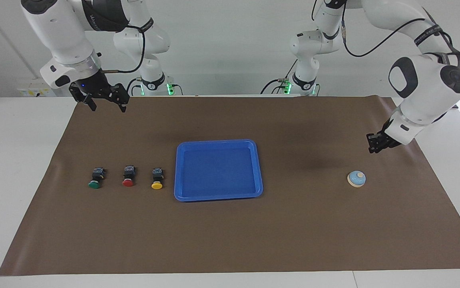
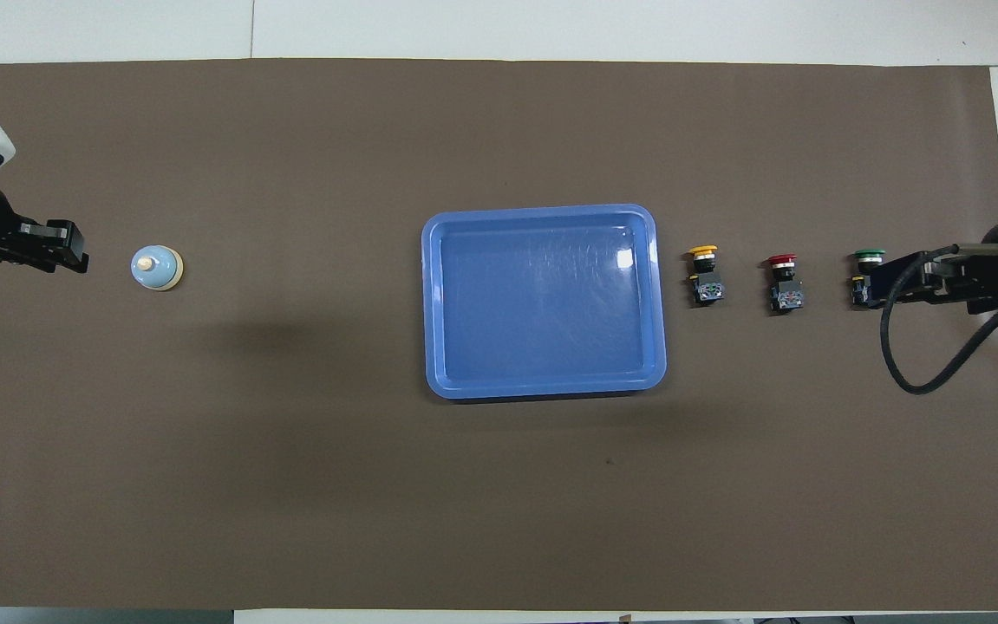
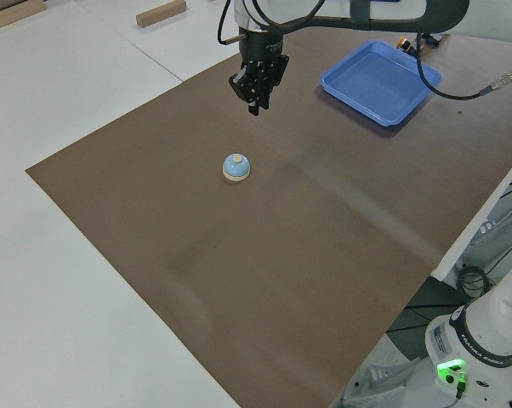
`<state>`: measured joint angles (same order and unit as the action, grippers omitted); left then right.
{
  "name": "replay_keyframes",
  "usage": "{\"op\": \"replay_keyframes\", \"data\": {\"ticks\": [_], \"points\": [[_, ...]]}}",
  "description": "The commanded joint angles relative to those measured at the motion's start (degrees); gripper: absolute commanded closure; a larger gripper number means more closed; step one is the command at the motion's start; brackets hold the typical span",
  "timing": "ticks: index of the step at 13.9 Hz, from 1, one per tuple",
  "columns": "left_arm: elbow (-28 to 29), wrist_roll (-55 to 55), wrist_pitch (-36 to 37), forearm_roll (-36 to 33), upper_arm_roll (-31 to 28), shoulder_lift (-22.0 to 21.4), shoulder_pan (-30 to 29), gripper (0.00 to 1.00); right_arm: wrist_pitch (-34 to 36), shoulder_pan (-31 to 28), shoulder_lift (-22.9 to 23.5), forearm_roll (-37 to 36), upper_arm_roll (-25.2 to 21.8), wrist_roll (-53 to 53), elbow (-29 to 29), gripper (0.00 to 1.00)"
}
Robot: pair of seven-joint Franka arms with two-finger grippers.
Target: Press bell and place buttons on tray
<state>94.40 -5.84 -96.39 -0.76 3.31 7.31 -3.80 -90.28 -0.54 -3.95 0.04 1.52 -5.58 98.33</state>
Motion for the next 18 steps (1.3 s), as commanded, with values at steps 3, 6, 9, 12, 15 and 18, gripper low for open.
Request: {"op": "replay_keyframes", "data": {"ticks": [3,6,9,12,15,18], "points": [[0.7,0.74,7.34,0.06,-0.41,-6.34,0.81,0.0,0.98,-0.78,-0.27,-0.57,0.68,-0.13,-0.42,0.0],[0.88,0.92,8.58,0.06,-0.41,-6.96,0.99,0.0,0.98,-0.78,-0.27,-0.57,0.68,-0.13,-0.42,0.0],[1.66,0.65,8.06,0.06,-0.41,-7.58,0.82,0.0,0.98,-0.78,-0.27,-0.57,0.68,-0.13,-0.42,0.0],[1.58,0.83,7.62,0.06,-0.41,-7.84,0.9,0.0,0.98,-0.78,-0.27,-0.57,0.68,-0.13,-0.42,0.0],[1.58,0.83,7.62,0.06,-0.41,-8.19,0.81,0.0,0.98,-0.78,-0.27,-0.57,0.68,-0.13,-0.42,0.0],[1.58,0.83,7.7,0.06,-0.41,-8.19,0.81,0.0,0.98,-0.78,-0.27,-0.57,0.68,-0.13,-0.42,0.0]]}}
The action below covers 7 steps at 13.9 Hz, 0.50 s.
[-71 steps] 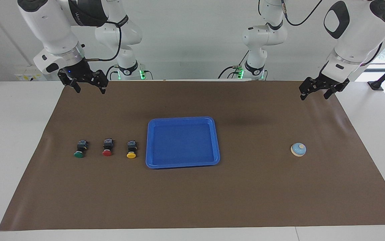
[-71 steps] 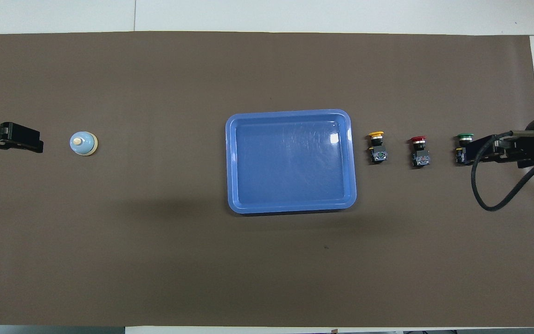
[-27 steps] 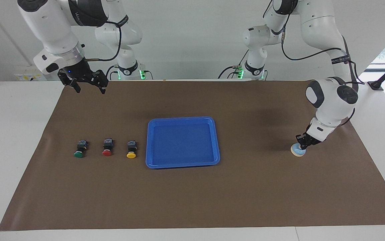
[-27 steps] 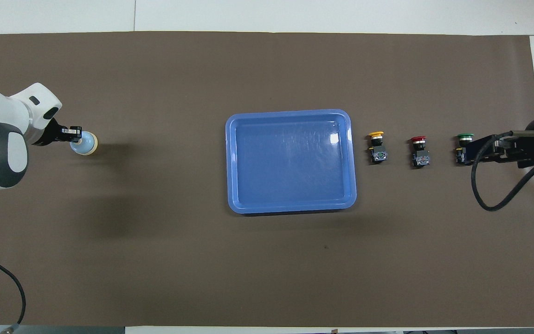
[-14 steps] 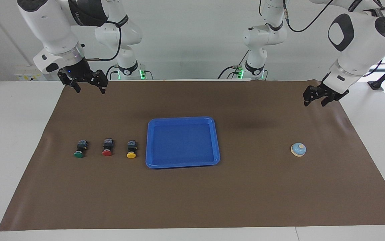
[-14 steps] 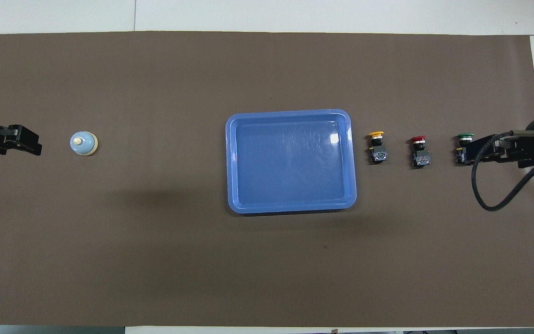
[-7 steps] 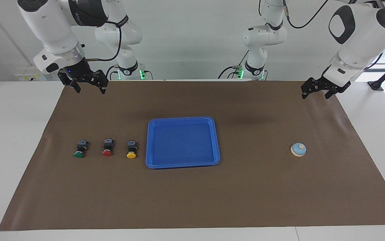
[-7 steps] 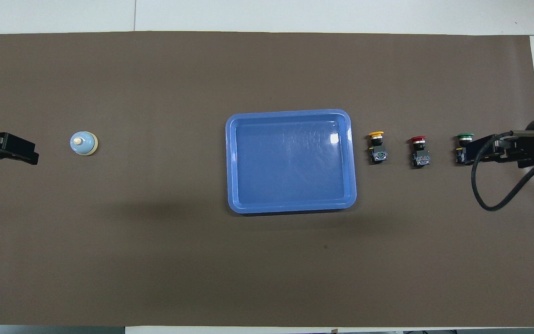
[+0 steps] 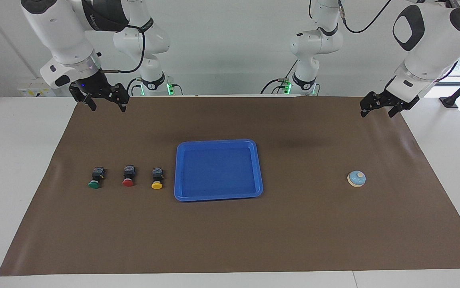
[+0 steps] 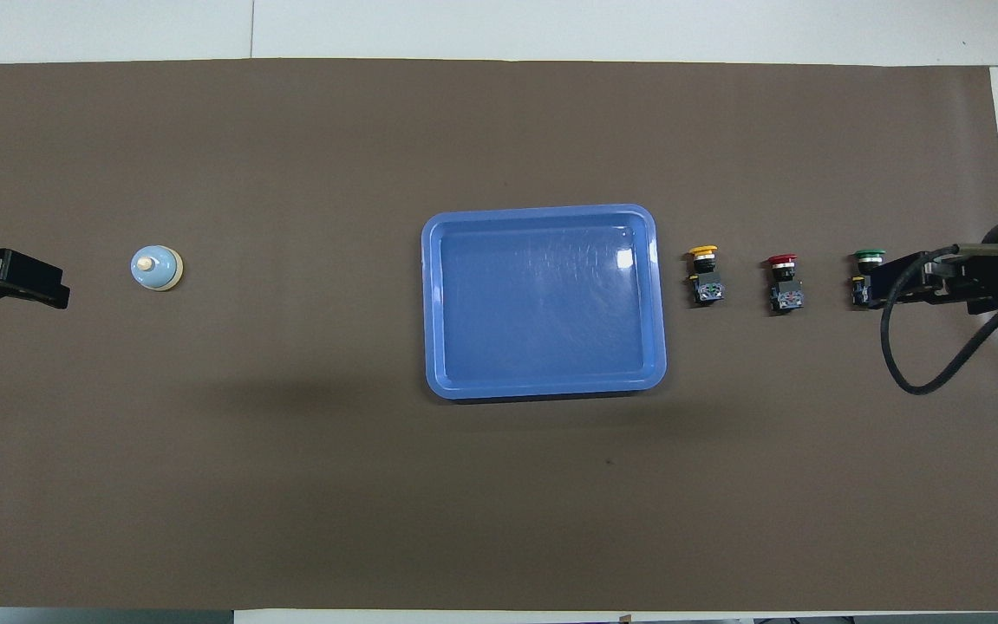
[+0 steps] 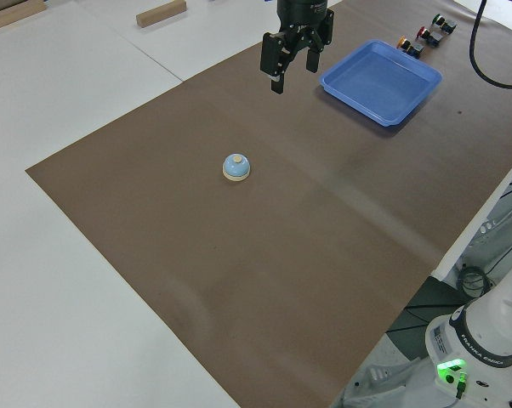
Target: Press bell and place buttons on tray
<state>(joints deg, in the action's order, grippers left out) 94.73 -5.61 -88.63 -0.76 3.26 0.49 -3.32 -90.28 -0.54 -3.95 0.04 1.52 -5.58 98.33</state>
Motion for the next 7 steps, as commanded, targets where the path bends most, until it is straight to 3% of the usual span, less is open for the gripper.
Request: {"op": "replay_keyframes", "data": {"ticks": [1,7], "points": [[1.24,0.34,-0.14,0.06,-0.36,-1.37,0.24,0.0,0.98,-0.78,-0.27,-0.57,0.68,-0.13,-0.42,0.0],[0.98,0.51,-0.31,0.94,-0.36,-1.37,0.77,0.0,0.98,-0.78,-0.27,-0.57,0.68,-0.13,-0.42,0.0]]}}
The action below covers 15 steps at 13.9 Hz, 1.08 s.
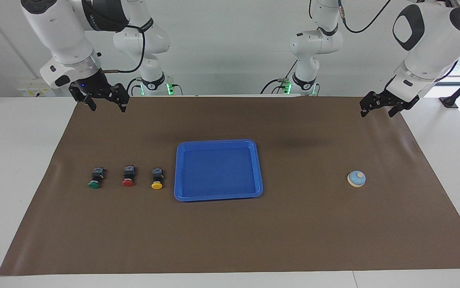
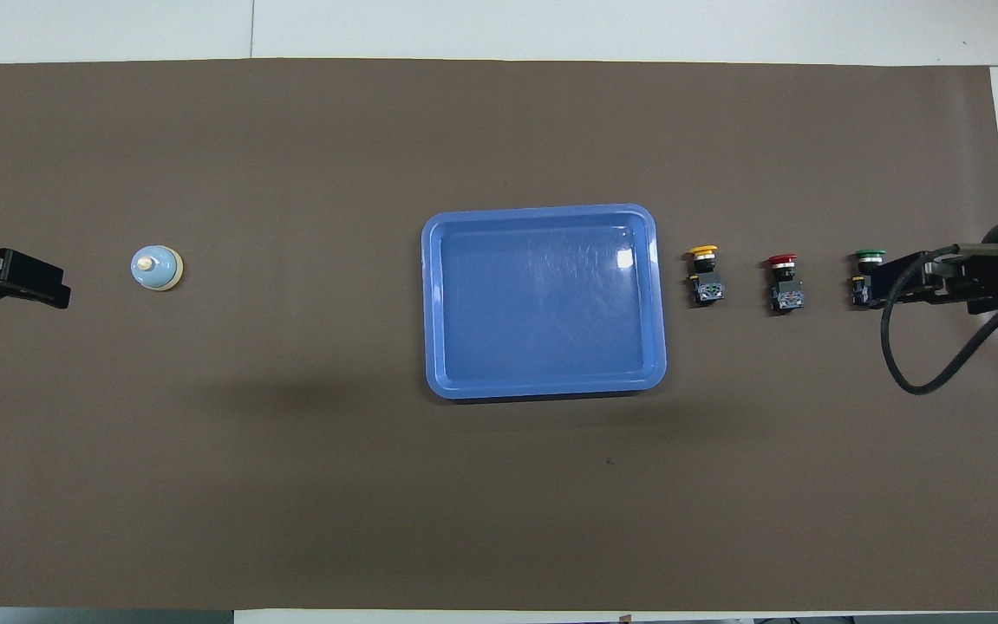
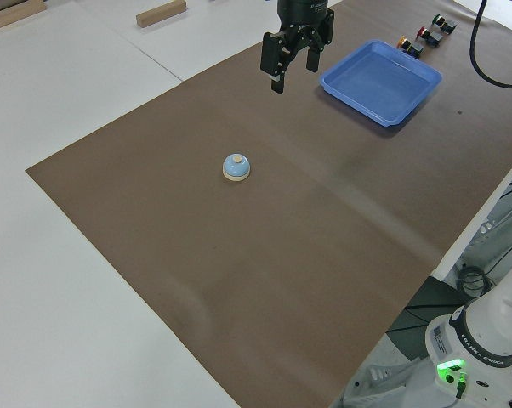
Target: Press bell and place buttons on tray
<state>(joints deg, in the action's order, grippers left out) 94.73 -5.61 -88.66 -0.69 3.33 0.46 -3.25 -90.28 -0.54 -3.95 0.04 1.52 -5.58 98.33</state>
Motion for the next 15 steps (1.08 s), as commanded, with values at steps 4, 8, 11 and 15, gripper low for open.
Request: {"op": "replay_keyframes", "data": {"ticks": [4,8,11,15], "points": [[-0.59,0.6,0.76,0.86,-0.43,-0.9,0.7,0.0,0.98,-0.78,-0.27,-0.57,0.68,-0.13,-0.42,0.0],[-0.78,0.6,0.85,0.78,-0.43,-0.81,0.79,0.0,0.98,-0.78,-0.27,-0.57,0.68,-0.13,-0.42,0.0],[-0.07,0.42,0.24,0.78,-0.43,-1.25,0.78,0.0,0.98,-0.78,-0.27,-0.57,0.68,-0.13,-0.42,0.0],[-0.07,0.6,0.41,0.78,-0.43,-1.25,0.7,0.0,0.98,-0.78,-0.27,-0.57,0.68,-0.13,-0.42,0.0]]}}
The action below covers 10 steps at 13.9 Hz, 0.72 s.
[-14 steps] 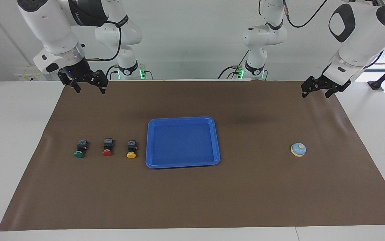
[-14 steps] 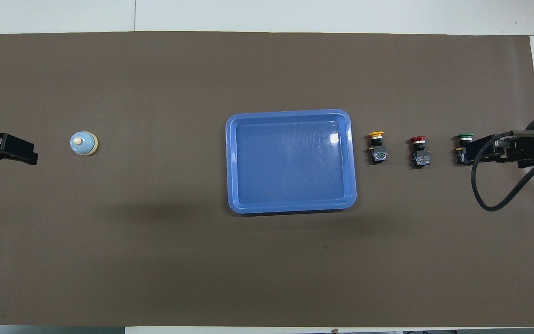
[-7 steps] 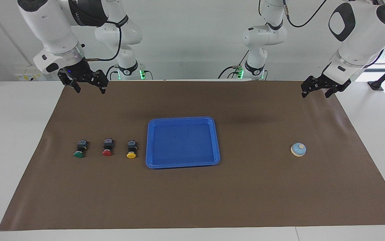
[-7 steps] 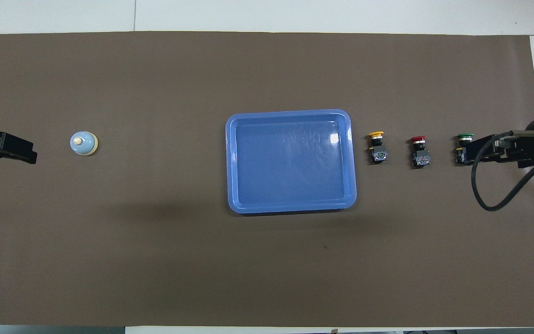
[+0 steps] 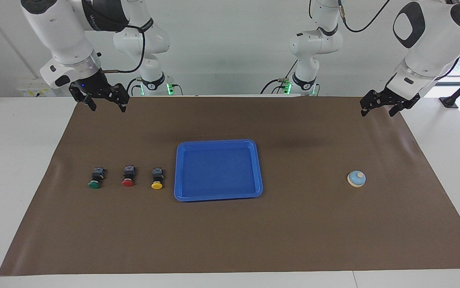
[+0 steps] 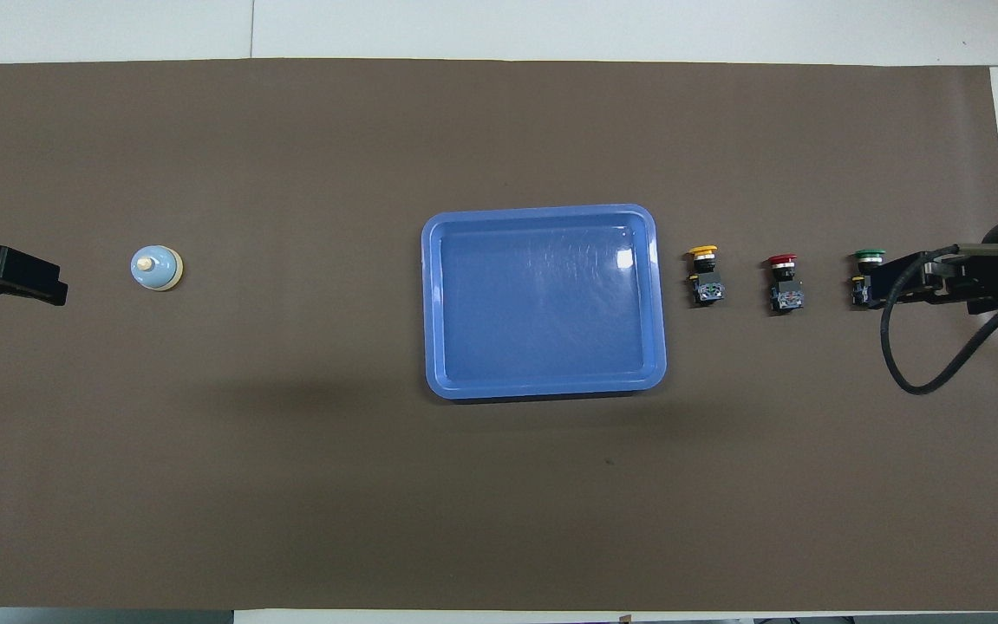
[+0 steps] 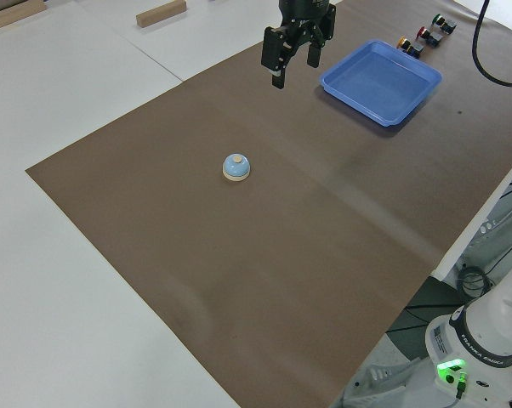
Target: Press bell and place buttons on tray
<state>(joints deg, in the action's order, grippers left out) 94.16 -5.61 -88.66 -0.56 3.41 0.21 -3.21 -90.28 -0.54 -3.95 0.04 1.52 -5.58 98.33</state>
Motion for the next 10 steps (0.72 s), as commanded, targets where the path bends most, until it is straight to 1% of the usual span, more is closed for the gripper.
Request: {"op": "replay_keyframes", "data": {"ticks": [1,6,8,9,10], "points": [[0.5,0.51,0.42,0.65,-0.51,-1.0,0.57,0.0,0.98,-0.78,-0.27,-0.57,0.68,-0.13,-0.42,0.0],[0.5,0.51,0.42,0.65,-0.51,-1.0,0.39,0.0,1.94,-0.87,-0.36,-0.57,0.68,0.22,-0.42,0.0],[0.5,0.51,0.42,0.65,-0.51,-1.0,0.39,0.0,2.3,0.01,-0.36,-0.48,0.85,3.02,-0.51,0.0],[0.5,0.51,0.42,0.65,-0.51,-1.0,0.39,0.0,1.78,0.01,-0.36,-0.39,1.03,3.12,-0.51,0.0],[0.5,0.51,0.42,0.65,-0.51,-1.0,0.39,0.0,-0.84,-0.08,-0.44,-0.39,1.03,3.21,0.1,0.0]]}}
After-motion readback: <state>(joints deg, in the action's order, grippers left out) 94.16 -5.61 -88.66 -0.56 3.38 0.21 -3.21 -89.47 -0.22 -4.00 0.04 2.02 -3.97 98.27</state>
